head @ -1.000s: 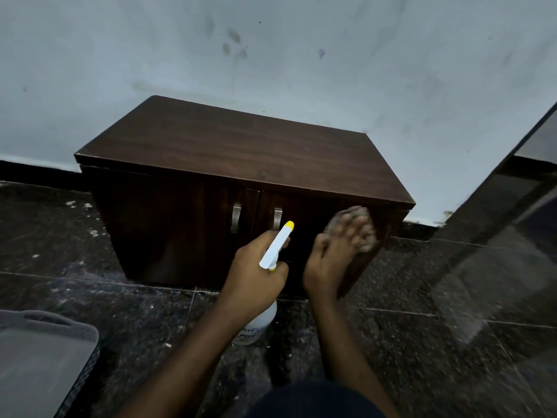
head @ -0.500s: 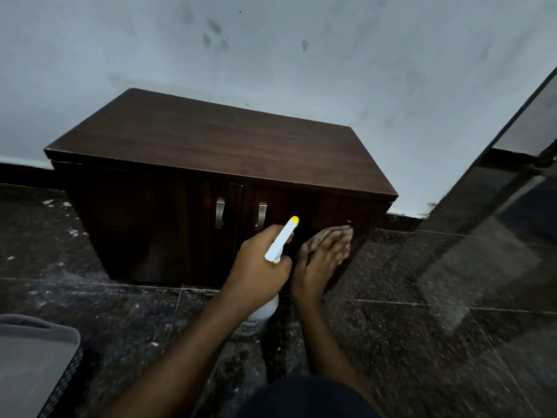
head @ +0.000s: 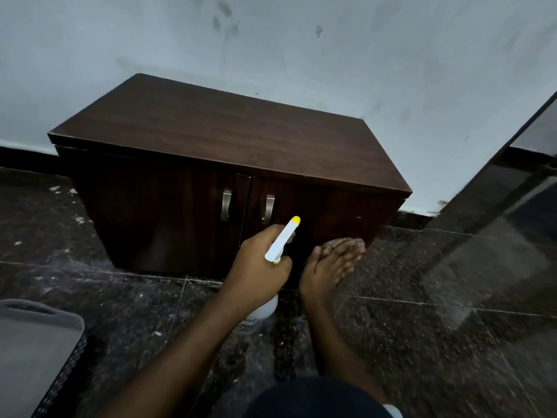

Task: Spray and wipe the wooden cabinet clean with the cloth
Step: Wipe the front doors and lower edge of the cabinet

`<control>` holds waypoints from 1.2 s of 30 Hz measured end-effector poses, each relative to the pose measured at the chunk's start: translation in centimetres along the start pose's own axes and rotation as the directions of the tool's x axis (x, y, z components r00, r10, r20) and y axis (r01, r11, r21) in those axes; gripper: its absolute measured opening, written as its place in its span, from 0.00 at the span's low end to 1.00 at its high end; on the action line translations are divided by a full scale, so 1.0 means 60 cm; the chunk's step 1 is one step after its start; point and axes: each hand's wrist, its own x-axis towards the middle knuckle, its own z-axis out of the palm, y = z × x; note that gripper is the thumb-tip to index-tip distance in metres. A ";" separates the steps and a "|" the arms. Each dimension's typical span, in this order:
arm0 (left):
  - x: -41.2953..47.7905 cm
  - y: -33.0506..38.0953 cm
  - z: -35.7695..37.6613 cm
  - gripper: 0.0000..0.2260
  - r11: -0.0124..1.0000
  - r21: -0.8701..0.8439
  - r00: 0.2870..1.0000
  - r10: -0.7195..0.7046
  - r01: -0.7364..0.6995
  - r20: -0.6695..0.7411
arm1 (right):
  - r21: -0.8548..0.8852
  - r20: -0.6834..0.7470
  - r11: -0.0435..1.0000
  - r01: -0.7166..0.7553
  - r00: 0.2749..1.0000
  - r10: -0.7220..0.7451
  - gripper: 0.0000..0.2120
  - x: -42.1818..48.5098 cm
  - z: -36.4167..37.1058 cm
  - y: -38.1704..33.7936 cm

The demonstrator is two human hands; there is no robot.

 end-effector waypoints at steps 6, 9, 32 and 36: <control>0.000 0.010 -0.015 0.17 0.999 -0.010 0.999 0.032 -0.032 -0.019 | 0.079 -0.199 0.983 0.169 0.968 -0.150 0.34 0.088 -0.066 -0.056; -0.005 0.012 -0.010 0.17 0.999 -0.034 0.999 0.010 -0.011 -0.035 | 0.107 -0.300 0.965 0.238 0.933 -0.197 0.35 0.118 -0.079 -0.094; -0.015 -0.006 -0.001 0.17 0.998 -0.011 0.997 -0.065 0.064 -0.039 | 0.281 -0.069 0.960 -0.011 0.997 0.031 0.39 0.008 -0.001 -0.045; -0.024 -0.017 0.002 0.17 0.996 -0.005 0.996 -0.087 0.087 -0.029 | 0.447 0.204 0.792 -0.416 0.909 0.362 0.32 -0.056 0.014 0.036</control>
